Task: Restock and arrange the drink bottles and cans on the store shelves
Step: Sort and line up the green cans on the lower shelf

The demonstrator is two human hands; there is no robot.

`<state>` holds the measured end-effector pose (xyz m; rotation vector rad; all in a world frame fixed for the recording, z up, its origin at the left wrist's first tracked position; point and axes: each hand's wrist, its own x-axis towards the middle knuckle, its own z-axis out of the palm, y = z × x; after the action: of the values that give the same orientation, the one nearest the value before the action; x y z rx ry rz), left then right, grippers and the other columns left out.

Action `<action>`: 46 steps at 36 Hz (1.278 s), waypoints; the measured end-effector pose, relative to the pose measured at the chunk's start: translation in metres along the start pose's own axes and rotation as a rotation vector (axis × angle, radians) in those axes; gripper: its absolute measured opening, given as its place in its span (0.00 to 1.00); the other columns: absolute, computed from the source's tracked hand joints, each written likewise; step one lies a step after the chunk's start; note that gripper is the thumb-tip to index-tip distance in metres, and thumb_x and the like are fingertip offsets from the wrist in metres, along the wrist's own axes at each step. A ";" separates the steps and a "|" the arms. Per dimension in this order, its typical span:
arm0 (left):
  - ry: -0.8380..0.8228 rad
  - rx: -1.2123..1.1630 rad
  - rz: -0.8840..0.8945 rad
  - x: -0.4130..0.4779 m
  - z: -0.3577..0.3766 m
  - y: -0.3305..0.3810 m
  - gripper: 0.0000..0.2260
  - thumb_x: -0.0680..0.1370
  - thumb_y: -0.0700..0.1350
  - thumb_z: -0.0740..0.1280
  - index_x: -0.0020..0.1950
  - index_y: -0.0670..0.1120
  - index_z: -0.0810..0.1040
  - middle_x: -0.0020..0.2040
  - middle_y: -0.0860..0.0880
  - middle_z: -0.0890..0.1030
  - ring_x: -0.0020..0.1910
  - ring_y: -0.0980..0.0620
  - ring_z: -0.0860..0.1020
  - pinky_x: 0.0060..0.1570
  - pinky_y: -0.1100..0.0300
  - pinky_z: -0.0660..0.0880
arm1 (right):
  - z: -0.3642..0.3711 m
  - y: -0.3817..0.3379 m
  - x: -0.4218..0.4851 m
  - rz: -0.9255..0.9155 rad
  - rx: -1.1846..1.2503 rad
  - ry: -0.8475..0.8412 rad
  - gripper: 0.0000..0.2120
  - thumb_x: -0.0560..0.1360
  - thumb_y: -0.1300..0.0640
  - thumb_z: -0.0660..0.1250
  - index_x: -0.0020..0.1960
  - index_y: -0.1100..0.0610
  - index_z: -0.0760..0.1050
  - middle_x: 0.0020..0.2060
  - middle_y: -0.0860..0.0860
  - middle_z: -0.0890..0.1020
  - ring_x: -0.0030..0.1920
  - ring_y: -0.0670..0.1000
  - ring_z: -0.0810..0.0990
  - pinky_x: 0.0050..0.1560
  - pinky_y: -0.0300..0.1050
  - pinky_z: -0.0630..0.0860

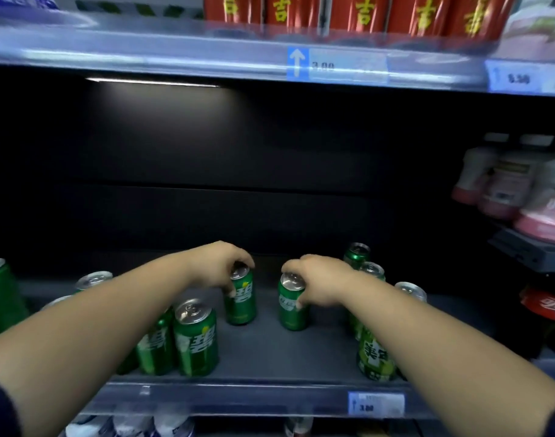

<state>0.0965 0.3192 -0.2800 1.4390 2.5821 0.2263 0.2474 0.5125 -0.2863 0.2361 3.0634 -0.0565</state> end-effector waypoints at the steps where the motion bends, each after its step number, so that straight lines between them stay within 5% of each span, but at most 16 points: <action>1: 0.017 -0.004 -0.004 -0.004 -0.003 -0.003 0.32 0.67 0.41 0.79 0.70 0.52 0.74 0.63 0.54 0.78 0.59 0.55 0.76 0.59 0.58 0.75 | -0.001 -0.004 -0.001 -0.009 0.000 -0.004 0.36 0.67 0.44 0.78 0.70 0.40 0.68 0.61 0.47 0.75 0.59 0.54 0.77 0.55 0.53 0.79; 13: 0.048 0.061 -0.041 -0.055 -0.033 -0.057 0.33 0.67 0.39 0.78 0.69 0.57 0.74 0.65 0.56 0.75 0.61 0.56 0.75 0.60 0.58 0.75 | -0.006 -0.075 0.030 -0.070 0.079 -0.008 0.35 0.67 0.47 0.79 0.70 0.41 0.69 0.63 0.46 0.76 0.61 0.53 0.77 0.58 0.53 0.79; 17: -0.032 0.026 -0.031 -0.060 -0.030 -0.073 0.32 0.70 0.35 0.76 0.71 0.54 0.73 0.65 0.54 0.74 0.43 0.64 0.77 0.40 0.72 0.75 | 0.000 -0.097 0.043 -0.081 0.117 -0.007 0.37 0.68 0.48 0.79 0.73 0.40 0.66 0.65 0.48 0.74 0.64 0.54 0.75 0.60 0.53 0.77; 19: -0.042 0.033 -0.007 -0.060 -0.029 -0.080 0.32 0.70 0.35 0.76 0.70 0.54 0.73 0.64 0.54 0.75 0.44 0.63 0.76 0.36 0.74 0.73 | 0.003 -0.105 0.047 -0.081 0.138 -0.015 0.37 0.70 0.49 0.78 0.74 0.40 0.65 0.67 0.48 0.73 0.65 0.54 0.75 0.62 0.53 0.76; 26: -0.082 0.055 0.047 -0.056 -0.022 -0.096 0.30 0.69 0.40 0.77 0.69 0.56 0.74 0.60 0.55 0.78 0.49 0.56 0.81 0.49 0.59 0.81 | 0.011 -0.117 0.061 -0.065 0.204 -0.002 0.38 0.68 0.51 0.79 0.73 0.43 0.68 0.69 0.47 0.75 0.67 0.52 0.75 0.65 0.50 0.74; 29: -0.102 0.080 0.090 -0.056 -0.021 -0.097 0.29 0.71 0.41 0.74 0.70 0.55 0.74 0.62 0.56 0.78 0.53 0.56 0.79 0.51 0.61 0.78 | 0.011 -0.115 0.066 -0.054 0.276 0.002 0.34 0.65 0.52 0.81 0.69 0.45 0.73 0.64 0.45 0.79 0.63 0.50 0.78 0.59 0.43 0.74; 33: -0.126 0.069 0.117 -0.052 -0.021 -0.102 0.29 0.71 0.44 0.74 0.71 0.55 0.73 0.64 0.57 0.77 0.58 0.57 0.77 0.57 0.60 0.76 | 0.007 -0.108 0.063 0.003 0.427 -0.039 0.34 0.71 0.52 0.78 0.75 0.51 0.70 0.69 0.48 0.76 0.66 0.48 0.76 0.66 0.40 0.71; 39: -0.153 -0.186 0.083 -0.043 -0.026 -0.116 0.17 0.77 0.51 0.71 0.66 0.54 0.78 0.59 0.57 0.80 0.56 0.57 0.79 0.55 0.63 0.75 | 0.014 -0.104 0.063 0.110 0.715 -0.044 0.26 0.75 0.54 0.75 0.71 0.55 0.73 0.58 0.51 0.81 0.51 0.45 0.79 0.44 0.31 0.74; 46: -0.065 -0.228 0.007 -0.040 -0.013 -0.123 0.08 0.82 0.49 0.65 0.55 0.53 0.83 0.47 0.55 0.84 0.40 0.55 0.83 0.40 0.63 0.78 | 0.023 -0.107 0.066 0.112 0.748 -0.030 0.16 0.75 0.58 0.74 0.62 0.54 0.78 0.54 0.50 0.84 0.49 0.45 0.80 0.42 0.34 0.74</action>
<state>0.0130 0.2205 -0.2907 1.3500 2.4093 0.4508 0.1672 0.4162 -0.3106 0.4278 2.8377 -1.1804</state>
